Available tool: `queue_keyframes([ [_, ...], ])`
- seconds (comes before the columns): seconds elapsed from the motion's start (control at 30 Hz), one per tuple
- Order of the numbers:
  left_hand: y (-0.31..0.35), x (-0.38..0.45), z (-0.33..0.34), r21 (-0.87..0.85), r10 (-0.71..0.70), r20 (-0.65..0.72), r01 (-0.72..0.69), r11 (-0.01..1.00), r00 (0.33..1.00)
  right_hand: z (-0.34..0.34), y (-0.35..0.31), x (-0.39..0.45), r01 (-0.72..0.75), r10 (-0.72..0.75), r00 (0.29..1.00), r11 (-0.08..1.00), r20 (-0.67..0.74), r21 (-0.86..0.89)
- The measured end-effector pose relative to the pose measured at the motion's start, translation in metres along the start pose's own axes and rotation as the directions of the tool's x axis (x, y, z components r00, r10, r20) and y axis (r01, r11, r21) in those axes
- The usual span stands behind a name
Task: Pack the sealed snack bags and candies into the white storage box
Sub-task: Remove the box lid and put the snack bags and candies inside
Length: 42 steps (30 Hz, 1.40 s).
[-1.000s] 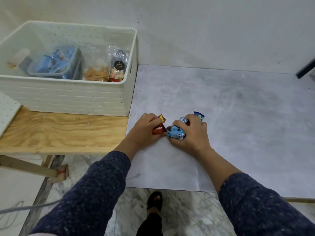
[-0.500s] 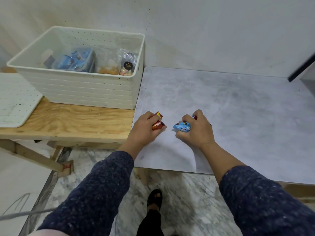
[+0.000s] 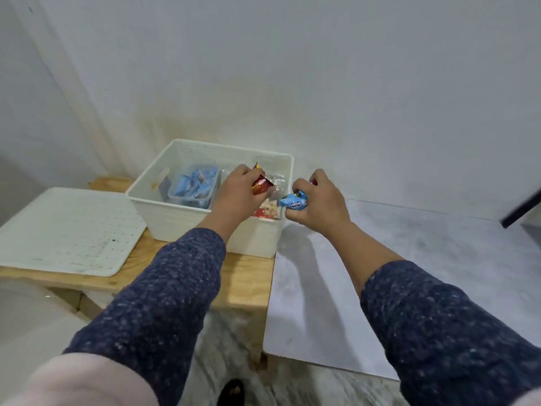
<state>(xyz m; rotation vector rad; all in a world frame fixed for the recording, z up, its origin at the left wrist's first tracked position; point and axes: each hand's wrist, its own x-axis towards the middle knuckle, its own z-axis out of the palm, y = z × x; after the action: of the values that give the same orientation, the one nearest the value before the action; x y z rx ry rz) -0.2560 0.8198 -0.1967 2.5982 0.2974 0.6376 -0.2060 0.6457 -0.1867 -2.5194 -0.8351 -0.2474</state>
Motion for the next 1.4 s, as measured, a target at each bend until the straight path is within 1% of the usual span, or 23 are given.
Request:
queue_keyframes([
  [0.07, -0.022, 0.023, -0.01, 0.033, -0.041, 0.079, 0.039, 0.999, 0.996, 0.011, -0.024, 0.026, -0.007, 0.006, 0.999, 1.0, 0.046, 0.022],
  [0.13, -0.044, 0.043, -0.016, 0.071, -0.078, 0.197, 0.065, 0.995, 0.977, 0.027, -0.042, 0.051, -0.032, 0.03, 0.993, 0.999, 0.111, 0.013],
  [0.27, -0.086, 0.068, -0.011, 0.211, -0.147, 0.419, 0.061, 0.976, 0.896, 0.067, -0.059, 0.088, -0.071, 0.075, 0.965, 0.997, 0.252, -0.022],
  [0.33, -0.107, 0.075, -0.003, 0.245, -0.225, 0.535, 0.105, 0.964, 0.815, 0.085, -0.061, 0.101, -0.083, 0.096, 0.945, 0.995, 0.313, -0.055],
  [0.4, -0.124, 0.077, 0.005, 0.293, -0.295, 0.649, 0.127, 0.948, 0.701, 0.099, -0.06, 0.111, -0.115, 0.132, 0.921, 0.991, 0.366, -0.068],
  [0.47, -0.137, 0.076, 0.009, 0.345, -0.341, 0.719, 0.115, 0.932, 0.605, 0.111, -0.06, 0.119, -0.18, 0.178, 0.871, 0.983, 0.457, -0.039],
  [0.5, -0.141, 0.077, 0.01, 0.357, -0.356, 0.734, 0.117, 0.927, 0.579, 0.114, -0.061, 0.122, -0.2, 0.189, 0.835, 0.979, 0.516, -0.036],
  [0.53, -0.144, 0.077, 0.01, 0.359, -0.365, 0.739, 0.128, 0.925, 0.567, 0.116, -0.061, 0.124, -0.206, 0.197, 0.796, 0.977, 0.573, -0.049],
  [0.6, -0.147, 0.082, 0.007, 0.351, -0.366, 0.742, 0.14, 0.926, 0.562, 0.115, -0.062, 0.131, -0.23, 0.228, 0.718, 0.969, 0.658, -0.086],
  [0.63, -0.146, 0.085, 0.005, 0.345, -0.362, 0.743, 0.142, 0.928, 0.563, 0.114, -0.062, 0.134, -0.235, 0.245, 0.691, 0.966, 0.68, -0.109],
  [0.67, -0.145, 0.087, 0.003, 0.336, -0.356, 0.744, 0.143, 0.931, 0.566, 0.112, -0.062, 0.138, -0.225, 0.251, 0.681, 0.966, 0.687, -0.13],
  [0.7, -0.142, 0.089, -0.001, 0.332, -0.351, 0.743, 0.141, 0.933, 0.57, 0.11, -0.064, 0.14, -0.208, 0.255, 0.681, 0.966, 0.687, -0.152],
  [0.77, -0.139, 0.089, -0.01, 0.333, -0.346, 0.727, 0.136, 0.933, 0.593, 0.105, -0.07, 0.144, -0.175, 0.245, 0.703, 0.97, 0.668, -0.171],
  [0.87, -0.133, 0.086, -0.028, 0.352, -0.35, 0.672, 0.134, 0.926, 0.653, 0.093, -0.082, 0.146, -0.138, 0.206, 0.738, 0.978, 0.643, -0.155],
  [1.03, -0.126, 0.071, -0.075, 0.427, -0.398, 0.52, 0.174, 0.888, 0.756, 0.069, -0.106, 0.142, -0.023, 0.091, 0.776, 0.993, 0.624, -0.115],
  [1.13, -0.133, 0.054, -0.107, 0.471, -0.454, 0.406, 0.244, 0.848, 0.793, 0.056, -0.127, 0.138, 0.079, -0.021, 0.798, 0.994, 0.602, -0.071],
  [1.2, -0.139, 0.038, -0.128, 0.494, -0.493, 0.328, 0.298, 0.817, 0.806, 0.05, -0.142, 0.134, 0.148, -0.085, 0.807, 0.987, 0.584, -0.061],
  [1.27, -0.144, 0.018, -0.146, 0.508, -0.533, 0.272, 0.352, 0.787, 0.801, 0.049, -0.156, 0.13, 0.183, -0.126, 0.805, 0.982, 0.58, -0.04],
  [1.4, -0.162, -0.029, -0.176, 0.551, -0.639, 0.179, 0.462, 0.695, 0.748, 0.057, -0.193, 0.117, 0.258, -0.248, 0.77, 0.964, 0.588, 0.067],
])
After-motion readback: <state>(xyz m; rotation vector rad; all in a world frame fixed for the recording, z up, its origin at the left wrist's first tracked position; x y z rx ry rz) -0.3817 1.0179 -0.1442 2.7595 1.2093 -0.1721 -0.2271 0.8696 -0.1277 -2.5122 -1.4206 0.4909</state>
